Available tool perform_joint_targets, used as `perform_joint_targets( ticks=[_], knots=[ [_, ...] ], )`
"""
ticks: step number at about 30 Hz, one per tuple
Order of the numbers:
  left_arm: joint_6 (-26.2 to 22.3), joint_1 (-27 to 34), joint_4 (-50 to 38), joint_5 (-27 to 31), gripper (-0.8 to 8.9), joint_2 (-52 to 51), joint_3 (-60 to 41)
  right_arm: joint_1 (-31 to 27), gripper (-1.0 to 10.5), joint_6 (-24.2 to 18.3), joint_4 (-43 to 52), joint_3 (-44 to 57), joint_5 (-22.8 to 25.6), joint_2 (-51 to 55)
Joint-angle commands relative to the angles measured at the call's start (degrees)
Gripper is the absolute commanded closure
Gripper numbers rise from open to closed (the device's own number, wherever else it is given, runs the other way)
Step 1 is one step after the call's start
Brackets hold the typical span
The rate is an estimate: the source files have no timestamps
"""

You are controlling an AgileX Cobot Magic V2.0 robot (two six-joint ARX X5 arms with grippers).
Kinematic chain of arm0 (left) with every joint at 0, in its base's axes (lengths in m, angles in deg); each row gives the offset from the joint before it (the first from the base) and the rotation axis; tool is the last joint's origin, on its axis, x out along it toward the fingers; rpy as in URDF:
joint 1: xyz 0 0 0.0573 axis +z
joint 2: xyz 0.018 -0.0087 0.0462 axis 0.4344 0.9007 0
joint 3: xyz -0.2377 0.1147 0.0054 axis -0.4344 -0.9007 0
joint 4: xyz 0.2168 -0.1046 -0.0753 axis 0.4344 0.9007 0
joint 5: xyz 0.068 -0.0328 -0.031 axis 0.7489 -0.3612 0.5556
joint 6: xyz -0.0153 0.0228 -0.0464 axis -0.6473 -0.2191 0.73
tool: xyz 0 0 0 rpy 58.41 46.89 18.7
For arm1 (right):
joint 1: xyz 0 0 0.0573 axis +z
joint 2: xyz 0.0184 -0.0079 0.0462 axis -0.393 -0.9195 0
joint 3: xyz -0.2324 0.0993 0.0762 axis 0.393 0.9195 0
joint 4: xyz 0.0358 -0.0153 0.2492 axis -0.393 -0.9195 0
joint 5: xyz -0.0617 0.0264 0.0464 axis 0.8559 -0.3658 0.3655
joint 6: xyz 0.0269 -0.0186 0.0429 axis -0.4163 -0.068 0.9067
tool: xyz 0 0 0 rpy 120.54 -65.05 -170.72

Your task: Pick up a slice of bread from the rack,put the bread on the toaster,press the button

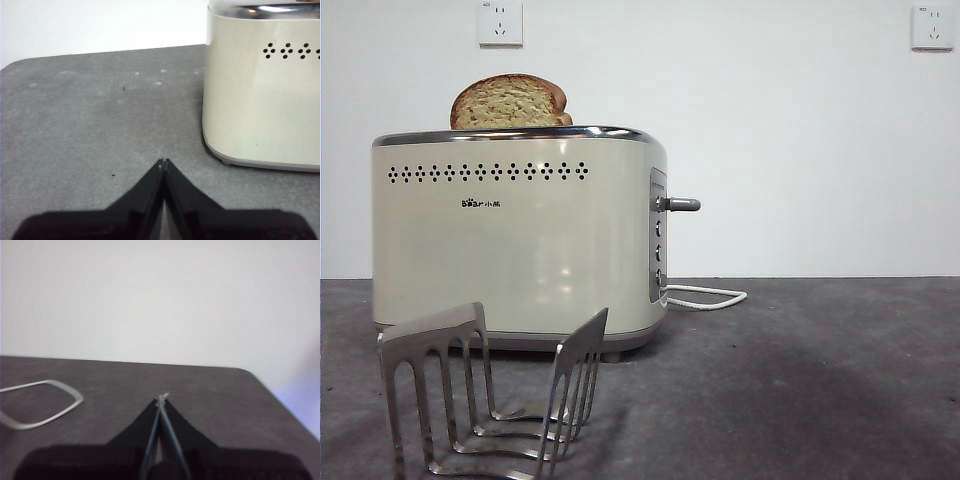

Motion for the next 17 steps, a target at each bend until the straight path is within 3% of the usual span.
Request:
perform_joint_targets(
  ticks=[1,17],
  knots=[
    [-0.26,-0.02,-0.59,-0.20,8.17,-0.09,-0.57,-0.07,9.5,-1.60,2.54,5.66,-2.75,3.08],
    [-0.26,-0.02,-0.59,-0.22,8.17,-0.09,-0.57,0.00,9.5,-2.32,3.52,21.14,-3.13,13.86]
  ],
)
